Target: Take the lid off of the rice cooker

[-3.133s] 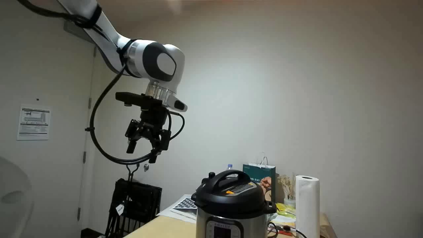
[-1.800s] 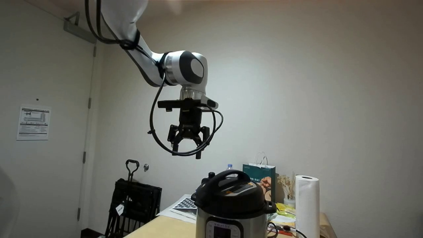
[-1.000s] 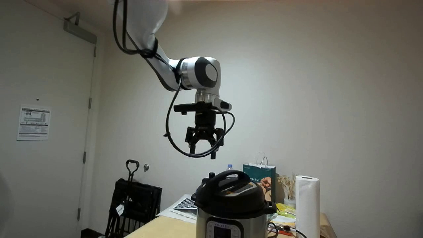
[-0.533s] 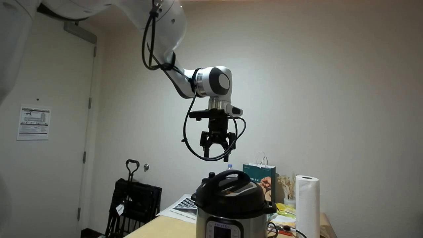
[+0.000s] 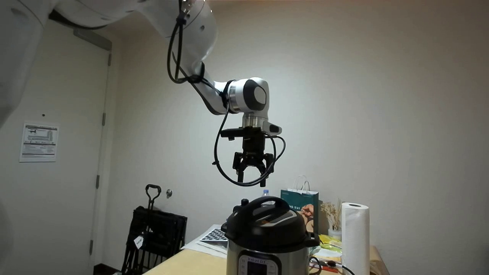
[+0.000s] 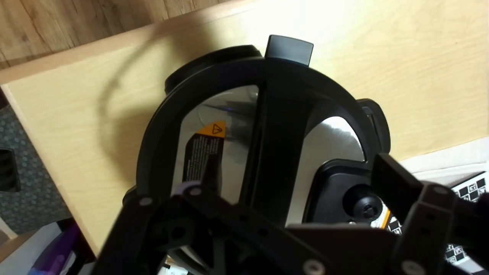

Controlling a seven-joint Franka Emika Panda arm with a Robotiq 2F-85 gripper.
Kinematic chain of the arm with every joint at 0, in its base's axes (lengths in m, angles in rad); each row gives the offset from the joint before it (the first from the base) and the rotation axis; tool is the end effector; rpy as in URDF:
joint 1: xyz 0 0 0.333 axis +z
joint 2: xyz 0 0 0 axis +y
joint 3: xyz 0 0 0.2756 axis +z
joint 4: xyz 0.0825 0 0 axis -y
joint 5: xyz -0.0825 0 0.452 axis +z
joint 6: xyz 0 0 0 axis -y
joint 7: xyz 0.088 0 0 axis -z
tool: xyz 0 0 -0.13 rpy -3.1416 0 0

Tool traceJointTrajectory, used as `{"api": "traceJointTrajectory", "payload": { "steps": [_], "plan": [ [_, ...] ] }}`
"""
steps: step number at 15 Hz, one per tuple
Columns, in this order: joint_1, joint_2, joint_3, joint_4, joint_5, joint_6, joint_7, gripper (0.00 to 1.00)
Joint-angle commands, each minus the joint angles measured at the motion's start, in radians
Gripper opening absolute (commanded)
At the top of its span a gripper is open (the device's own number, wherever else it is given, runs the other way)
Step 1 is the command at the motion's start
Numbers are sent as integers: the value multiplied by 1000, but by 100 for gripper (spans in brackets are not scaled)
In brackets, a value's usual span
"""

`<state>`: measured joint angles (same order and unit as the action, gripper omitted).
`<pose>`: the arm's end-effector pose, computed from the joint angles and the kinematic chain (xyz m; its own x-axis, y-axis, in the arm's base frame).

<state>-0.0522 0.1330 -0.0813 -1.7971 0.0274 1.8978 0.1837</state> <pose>0.6489 -0.0835 0.3810 0.9469 -0.3198 -0.0341 -0.3203 -0.9473 -0.0088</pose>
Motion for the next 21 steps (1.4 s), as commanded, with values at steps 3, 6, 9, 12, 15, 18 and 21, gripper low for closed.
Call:
{"api": "traceJointTrajectory", "payload": {
  "steps": [3, 6, 9, 12, 15, 18, 21],
  "plan": [
    [-14, 115, -8, 129, 7, -28, 0, 100],
    [-13, 169, -12, 172, 2, -32, 10, 100],
    [-22, 231, -11, 224, 22, -67, -8, 100],
    [-25, 281, -9, 266, 24, -92, -9, 100],
    [-27, 317, -8, 298, 27, -110, -8, 71],
    [-30, 340, -8, 323, 34, -123, -7, 56],
    [-28, 353, -11, 339, 26, -134, 2, 36]
  ]
}}
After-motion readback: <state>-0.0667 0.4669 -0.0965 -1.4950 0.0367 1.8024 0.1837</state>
